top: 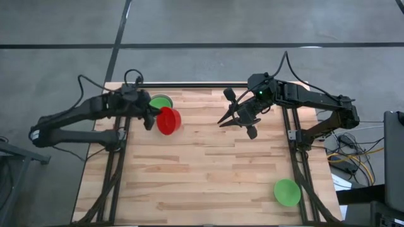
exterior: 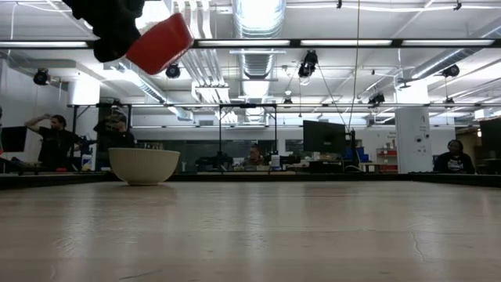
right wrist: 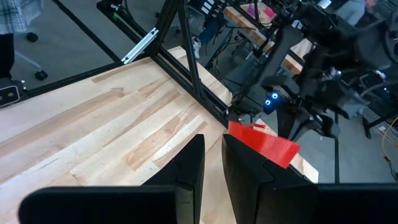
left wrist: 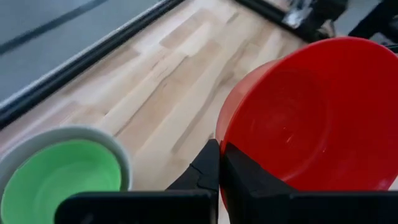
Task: Nest bowls inside each other
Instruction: Stack the red bowl on the stacked green bowl, then stack the green bowl on the red bowl
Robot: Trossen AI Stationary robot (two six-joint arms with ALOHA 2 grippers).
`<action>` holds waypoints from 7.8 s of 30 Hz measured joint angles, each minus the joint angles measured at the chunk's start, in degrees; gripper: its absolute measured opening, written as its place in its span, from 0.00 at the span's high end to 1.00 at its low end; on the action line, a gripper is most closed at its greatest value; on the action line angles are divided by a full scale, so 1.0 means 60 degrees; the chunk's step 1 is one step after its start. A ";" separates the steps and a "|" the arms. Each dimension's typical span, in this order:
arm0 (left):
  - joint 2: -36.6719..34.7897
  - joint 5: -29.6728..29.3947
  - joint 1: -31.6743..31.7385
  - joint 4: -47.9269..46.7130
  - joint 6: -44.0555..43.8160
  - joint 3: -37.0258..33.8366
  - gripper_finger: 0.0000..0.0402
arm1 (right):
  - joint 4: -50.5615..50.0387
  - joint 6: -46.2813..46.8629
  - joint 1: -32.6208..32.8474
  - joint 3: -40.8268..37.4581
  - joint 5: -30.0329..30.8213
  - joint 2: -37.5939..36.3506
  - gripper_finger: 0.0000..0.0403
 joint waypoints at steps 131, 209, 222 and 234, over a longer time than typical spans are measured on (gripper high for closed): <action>0.4945 0.0994 0.6148 -0.2160 -0.1995 0.0307 0.96 | 0.0000 -0.0010 0.0000 0.0002 0.0007 -0.0002 0.87; 0.4920 0.0751 0.6159 -0.2180 -0.1579 0.0781 0.69 | 0.0000 -0.0022 -0.0001 0.0002 0.0007 -0.0002 0.87; 0.4898 0.1278 0.6158 -0.2425 -0.1438 0.1008 0.69 | 0.0000 -0.0002 -0.0003 0.0002 0.0004 0.0000 0.87; 0.3404 0.1849 0.5899 -0.1286 -0.0760 0.0975 0.72 | 0.0000 -0.0006 -0.0003 0.0002 0.0004 0.0002 0.87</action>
